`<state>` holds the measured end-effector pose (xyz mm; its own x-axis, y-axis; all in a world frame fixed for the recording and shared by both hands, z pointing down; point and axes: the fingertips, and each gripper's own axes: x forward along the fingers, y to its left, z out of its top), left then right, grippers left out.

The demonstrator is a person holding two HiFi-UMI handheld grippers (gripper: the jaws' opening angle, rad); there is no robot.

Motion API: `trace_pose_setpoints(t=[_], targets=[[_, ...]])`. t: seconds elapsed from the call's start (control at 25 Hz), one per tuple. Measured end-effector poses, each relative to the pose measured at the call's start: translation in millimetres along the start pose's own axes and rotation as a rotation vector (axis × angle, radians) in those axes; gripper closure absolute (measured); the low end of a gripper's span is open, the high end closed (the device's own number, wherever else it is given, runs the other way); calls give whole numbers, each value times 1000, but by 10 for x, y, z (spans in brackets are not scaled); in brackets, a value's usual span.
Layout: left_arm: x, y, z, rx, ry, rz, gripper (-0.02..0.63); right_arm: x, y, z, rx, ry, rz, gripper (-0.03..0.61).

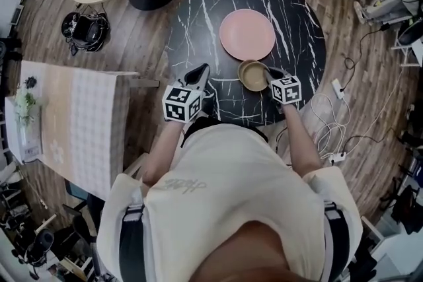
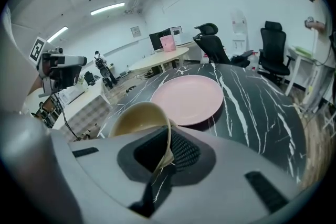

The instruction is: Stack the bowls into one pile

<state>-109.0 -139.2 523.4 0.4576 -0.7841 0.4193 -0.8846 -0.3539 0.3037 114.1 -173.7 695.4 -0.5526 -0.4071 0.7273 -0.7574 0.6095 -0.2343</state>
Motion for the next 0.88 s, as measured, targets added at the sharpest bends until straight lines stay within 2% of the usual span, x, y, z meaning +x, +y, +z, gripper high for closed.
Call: trace_pose_setpoints(t=[0.88], targets=[[216, 156, -13, -43, 28, 39, 594, 432, -66, -84, -3, 61, 35, 551]])
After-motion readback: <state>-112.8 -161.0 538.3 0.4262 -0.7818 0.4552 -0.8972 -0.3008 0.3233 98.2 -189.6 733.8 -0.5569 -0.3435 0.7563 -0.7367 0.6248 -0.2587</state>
